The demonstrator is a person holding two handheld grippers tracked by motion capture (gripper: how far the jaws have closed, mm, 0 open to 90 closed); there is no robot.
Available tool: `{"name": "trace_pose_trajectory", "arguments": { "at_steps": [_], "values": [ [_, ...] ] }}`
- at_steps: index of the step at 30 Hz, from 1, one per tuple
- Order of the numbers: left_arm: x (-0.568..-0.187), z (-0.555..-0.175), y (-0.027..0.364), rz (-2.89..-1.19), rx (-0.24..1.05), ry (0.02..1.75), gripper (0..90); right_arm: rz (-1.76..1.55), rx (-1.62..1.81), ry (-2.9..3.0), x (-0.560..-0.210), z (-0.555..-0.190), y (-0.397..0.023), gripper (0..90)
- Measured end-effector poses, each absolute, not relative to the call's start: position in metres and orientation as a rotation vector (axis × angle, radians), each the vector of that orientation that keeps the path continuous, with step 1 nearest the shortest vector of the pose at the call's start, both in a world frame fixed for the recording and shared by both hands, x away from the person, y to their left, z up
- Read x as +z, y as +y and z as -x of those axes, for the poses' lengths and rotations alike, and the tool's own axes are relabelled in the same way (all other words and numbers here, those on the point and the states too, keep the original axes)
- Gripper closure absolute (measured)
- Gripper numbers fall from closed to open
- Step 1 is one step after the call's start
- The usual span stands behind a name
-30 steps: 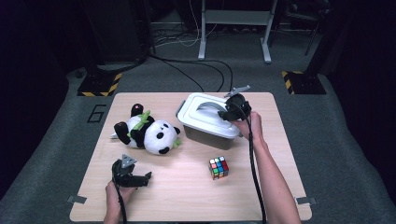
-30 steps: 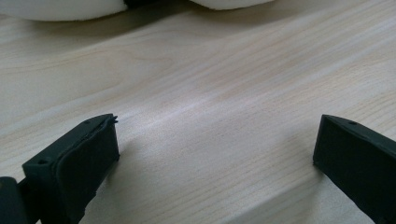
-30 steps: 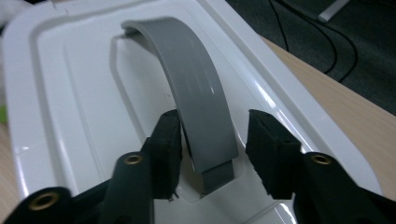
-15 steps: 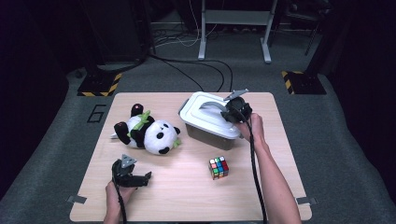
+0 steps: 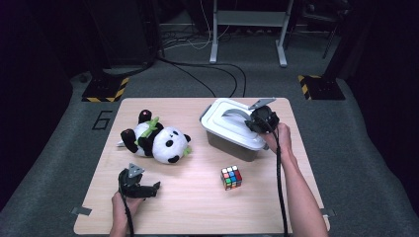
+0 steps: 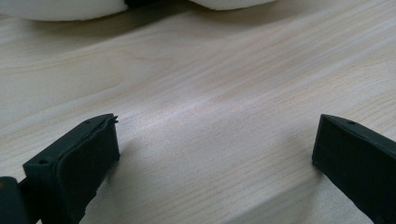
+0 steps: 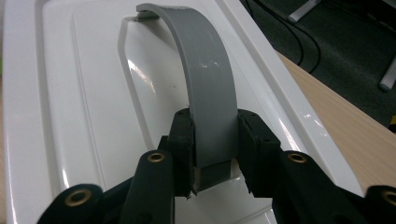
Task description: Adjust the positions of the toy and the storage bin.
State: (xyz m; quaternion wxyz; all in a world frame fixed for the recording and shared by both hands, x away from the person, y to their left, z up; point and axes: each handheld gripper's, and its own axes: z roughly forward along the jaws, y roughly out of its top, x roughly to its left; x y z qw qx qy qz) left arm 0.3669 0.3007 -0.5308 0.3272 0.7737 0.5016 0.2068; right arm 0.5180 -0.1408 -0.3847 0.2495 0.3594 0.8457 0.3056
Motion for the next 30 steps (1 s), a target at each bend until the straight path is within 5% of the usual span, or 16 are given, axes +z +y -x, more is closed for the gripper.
{"name": "trace_pose_trajectory", "arguments": {
  "at_steps": [14, 25, 30],
  "values": [
    [-0.531, -0.367, 0.301, -2.027, 0.541, 1.313, 0.3, -1.052, 0.847, 2.275, -0.385, -0.510, -0.154, 66.5],
    [-0.531, -0.368, 0.301, -2.036, 0.544, 1.301, 0.0, -1.171, 0.946, 2.207, -0.375, -0.484, -0.172, 20.2],
    [-0.525, -0.371, 0.304, -2.029, 0.509, 1.297, 0.0, -1.208, 0.983, 2.189, -0.376, -0.458, -0.186, 10.8]
  ]
}}
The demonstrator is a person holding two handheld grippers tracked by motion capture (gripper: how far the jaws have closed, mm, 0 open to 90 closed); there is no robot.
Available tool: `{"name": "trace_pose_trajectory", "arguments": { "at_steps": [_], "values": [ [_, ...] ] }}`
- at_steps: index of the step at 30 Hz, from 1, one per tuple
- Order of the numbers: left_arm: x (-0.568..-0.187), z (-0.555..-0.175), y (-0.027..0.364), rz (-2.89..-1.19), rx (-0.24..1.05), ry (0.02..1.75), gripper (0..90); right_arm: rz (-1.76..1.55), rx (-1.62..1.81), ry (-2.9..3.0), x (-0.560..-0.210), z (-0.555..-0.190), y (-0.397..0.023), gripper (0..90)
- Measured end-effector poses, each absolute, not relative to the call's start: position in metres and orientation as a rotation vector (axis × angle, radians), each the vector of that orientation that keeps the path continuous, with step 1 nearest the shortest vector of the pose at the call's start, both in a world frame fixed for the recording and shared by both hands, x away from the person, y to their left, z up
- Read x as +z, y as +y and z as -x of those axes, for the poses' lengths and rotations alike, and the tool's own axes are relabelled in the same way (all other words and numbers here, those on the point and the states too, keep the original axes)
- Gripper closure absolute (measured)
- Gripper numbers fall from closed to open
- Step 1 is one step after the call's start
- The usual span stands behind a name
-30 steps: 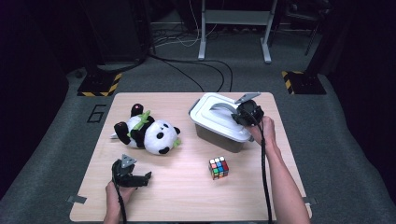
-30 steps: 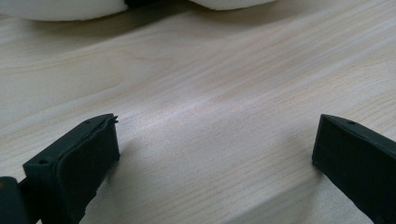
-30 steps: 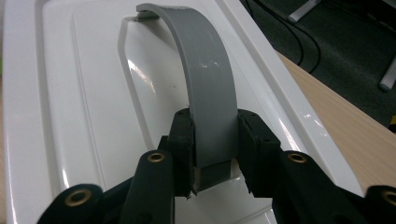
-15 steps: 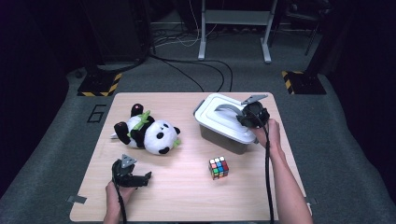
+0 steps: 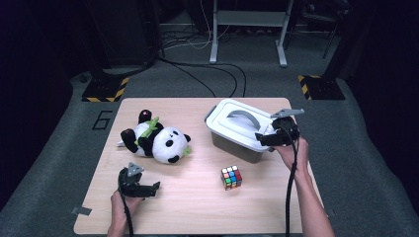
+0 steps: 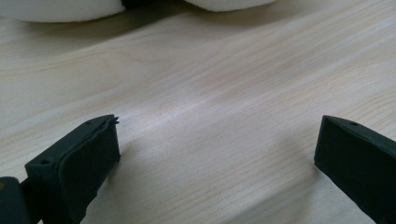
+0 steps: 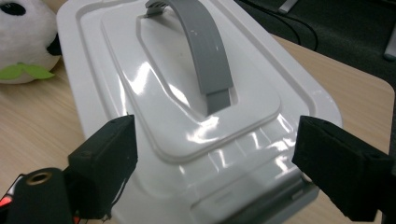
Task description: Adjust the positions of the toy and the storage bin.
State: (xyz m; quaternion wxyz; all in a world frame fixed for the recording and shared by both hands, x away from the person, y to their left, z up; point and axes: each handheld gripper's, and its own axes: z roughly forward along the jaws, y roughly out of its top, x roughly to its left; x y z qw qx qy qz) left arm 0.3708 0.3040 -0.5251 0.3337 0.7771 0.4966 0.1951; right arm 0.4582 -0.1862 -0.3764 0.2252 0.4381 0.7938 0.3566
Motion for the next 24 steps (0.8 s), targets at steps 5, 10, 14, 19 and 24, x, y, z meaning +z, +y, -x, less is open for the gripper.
{"name": "trace_pose_trajectory", "arguments": {
  "at_steps": [5, 10, 14, 19, 24],
  "values": [
    [-0.503, -0.376, 0.306, -2.034, 0.540, 1.265, 0.0, -1.235, 0.993, 2.160, -0.382, -0.433, -0.196, 5.9],
    [-0.476, -0.385, 0.309, -2.017, 0.583, 1.238, 0.0, -1.262, 1.020, 2.122, -0.393, -0.409, -0.203, 1.6],
    [-0.457, -0.392, 0.312, -1.996, 0.610, 1.219, 0.0, -1.281, 1.044, 2.084, -0.406, -0.392, -0.208, 1.2],
    [-0.434, -0.407, 0.320, -1.975, 0.639, 1.208, 0.0, -1.319, 1.044, 2.049, -0.426, -0.375, -0.213, 0.0],
    [-0.416, -0.426, 0.321, -1.979, 0.646, 1.195, 0.0, -1.390, 1.020, 2.050, -0.455, -0.371, -0.222, 0.0]
  ]
}}
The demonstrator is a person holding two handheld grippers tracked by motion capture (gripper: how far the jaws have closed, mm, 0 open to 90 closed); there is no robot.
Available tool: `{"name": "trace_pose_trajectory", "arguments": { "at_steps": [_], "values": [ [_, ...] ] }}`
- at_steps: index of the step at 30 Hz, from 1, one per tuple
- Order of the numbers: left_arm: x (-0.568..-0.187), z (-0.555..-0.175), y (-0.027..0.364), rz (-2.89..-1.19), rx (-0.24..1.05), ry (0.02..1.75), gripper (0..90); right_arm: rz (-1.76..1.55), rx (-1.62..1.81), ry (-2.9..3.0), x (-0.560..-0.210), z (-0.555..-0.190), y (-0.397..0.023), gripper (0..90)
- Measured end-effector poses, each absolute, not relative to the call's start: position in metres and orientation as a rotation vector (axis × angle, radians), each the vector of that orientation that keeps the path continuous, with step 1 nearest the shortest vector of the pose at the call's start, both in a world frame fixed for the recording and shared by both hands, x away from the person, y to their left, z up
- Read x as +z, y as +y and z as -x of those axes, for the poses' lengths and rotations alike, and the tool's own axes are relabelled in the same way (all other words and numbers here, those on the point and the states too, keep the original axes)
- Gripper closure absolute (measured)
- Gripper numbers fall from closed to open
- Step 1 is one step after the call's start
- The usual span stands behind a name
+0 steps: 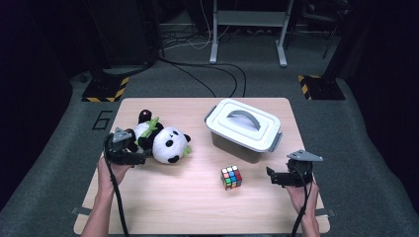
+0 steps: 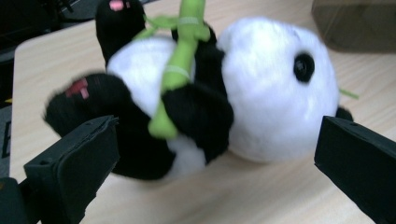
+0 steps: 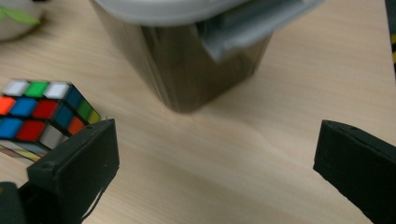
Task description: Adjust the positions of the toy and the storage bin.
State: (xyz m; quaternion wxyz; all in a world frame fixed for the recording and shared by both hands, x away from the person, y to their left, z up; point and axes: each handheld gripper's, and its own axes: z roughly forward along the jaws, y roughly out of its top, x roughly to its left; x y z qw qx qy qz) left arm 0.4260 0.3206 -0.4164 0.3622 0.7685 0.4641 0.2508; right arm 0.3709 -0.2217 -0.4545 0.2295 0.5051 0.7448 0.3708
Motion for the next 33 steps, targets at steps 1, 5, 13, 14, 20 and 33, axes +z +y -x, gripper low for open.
{"name": "trace_pose_trajectory", "arguments": {
  "at_steps": [1, 5, 13, 14, 20, 33],
  "values": [
    [-0.412, -0.432, 0.320, -1.991, 0.646, 1.187, 0.0, -1.403, 1.018, 2.052, -0.460, -0.371, -0.223, 0.0],
    [-0.401, -0.451, 0.313, -1.992, 0.655, 1.175, 0.0, -1.471, 0.996, 2.068, -0.488, -0.372, -0.229, 0.0],
    [-0.397, -0.492, 0.302, -2.050, 0.650, 1.183, 5.2, -1.521, 1.001, 2.059, -0.521, -0.373, -0.242, 0.6],
    [-0.398, -0.497, 0.301, -2.054, 0.637, 1.179, 8.4, -1.521, 0.996, 2.056, -0.523, -0.373, -0.243, 0.8],
    [-0.413, -0.520, 0.292, -2.130, 0.569, 1.218, 25.9, -1.498, 1.012, 2.067, -0.525, -0.373, -0.244, 2.4],
    [-0.426, -0.525, 0.283, -2.045, 0.517, 1.226, 74.2, -1.495, 1.029, 2.026, -0.526, -0.371, -0.245, 5.8]
  ]
}}
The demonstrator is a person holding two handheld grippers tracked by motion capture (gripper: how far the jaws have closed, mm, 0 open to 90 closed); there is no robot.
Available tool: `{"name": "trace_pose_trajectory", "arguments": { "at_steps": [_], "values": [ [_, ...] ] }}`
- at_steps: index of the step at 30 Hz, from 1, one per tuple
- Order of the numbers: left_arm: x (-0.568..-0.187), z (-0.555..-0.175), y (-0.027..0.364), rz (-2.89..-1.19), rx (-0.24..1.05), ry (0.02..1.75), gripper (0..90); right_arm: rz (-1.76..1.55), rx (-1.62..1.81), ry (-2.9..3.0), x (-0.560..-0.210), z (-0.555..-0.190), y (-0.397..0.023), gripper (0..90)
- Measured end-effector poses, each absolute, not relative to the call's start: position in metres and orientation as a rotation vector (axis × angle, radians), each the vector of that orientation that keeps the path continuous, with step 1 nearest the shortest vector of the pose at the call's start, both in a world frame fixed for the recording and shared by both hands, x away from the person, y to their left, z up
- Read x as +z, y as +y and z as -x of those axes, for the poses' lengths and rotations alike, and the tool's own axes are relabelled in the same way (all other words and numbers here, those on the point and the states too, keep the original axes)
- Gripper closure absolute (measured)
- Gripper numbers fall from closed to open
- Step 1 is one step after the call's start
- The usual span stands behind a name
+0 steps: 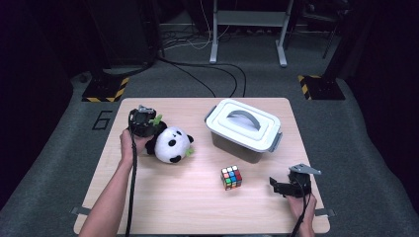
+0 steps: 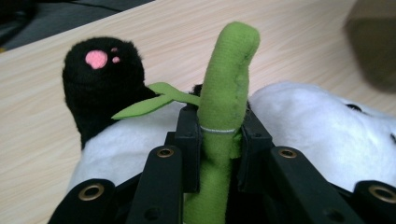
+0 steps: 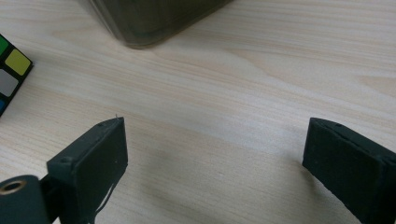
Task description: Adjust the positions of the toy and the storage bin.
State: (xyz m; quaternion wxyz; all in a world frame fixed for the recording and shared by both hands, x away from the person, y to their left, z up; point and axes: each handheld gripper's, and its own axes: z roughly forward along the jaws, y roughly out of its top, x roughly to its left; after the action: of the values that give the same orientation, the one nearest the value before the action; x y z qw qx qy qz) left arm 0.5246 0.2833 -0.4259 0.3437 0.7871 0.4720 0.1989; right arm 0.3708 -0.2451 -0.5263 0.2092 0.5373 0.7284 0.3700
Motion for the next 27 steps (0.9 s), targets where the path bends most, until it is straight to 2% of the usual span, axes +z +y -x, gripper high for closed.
{"name": "trace_pose_trajectory", "arguments": {
  "at_steps": [5, 12, 18, 21, 22, 23, 25, 27],
  "values": [
    [-0.421, -0.523, 0.279, -1.998, 0.443, 1.210, 74.5, -1.499, 1.029, 2.033, -0.527, -0.372, -0.245, 5.9],
    [-0.413, -0.523, 0.268, -1.983, 0.454, 1.169, 74.4, -1.500, 1.021, 2.035, -0.527, -0.372, -0.244, 6.0],
    [-0.431, -0.531, 0.258, -1.992, 0.416, 1.188, 74.1, -1.495, 1.018, 2.040, -0.527, -0.372, -0.244, 6.2],
    [-0.432, -0.530, 0.255, -1.990, 0.441, 1.184, 72.7, -1.493, 1.015, 2.040, -0.527, -0.372, -0.244, 6.4],
    [-0.431, -0.529, 0.254, -1.997, 0.440, 1.181, 70.8, -1.492, 1.013, 2.041, -0.527, -0.372, -0.244, 6.4],
    [-0.429, -0.528, 0.255, -2.010, 0.431, 1.168, 65.0, -1.493, 1.016, 2.042, -0.527, -0.372, -0.244, 6.4],
    [-0.424, -0.525, 0.254, -2.000, 0.435, 1.158, 46.4, -1.493, 1.016, 2.041, -0.527, -0.372, -0.244, 6.4],
    [-0.419, -0.520, 0.255, -1.996, 0.445, 1.146, 32.1, -1.492, 1.018, 2.040, -0.527, -0.372, -0.244, 6.4]
  ]
}}
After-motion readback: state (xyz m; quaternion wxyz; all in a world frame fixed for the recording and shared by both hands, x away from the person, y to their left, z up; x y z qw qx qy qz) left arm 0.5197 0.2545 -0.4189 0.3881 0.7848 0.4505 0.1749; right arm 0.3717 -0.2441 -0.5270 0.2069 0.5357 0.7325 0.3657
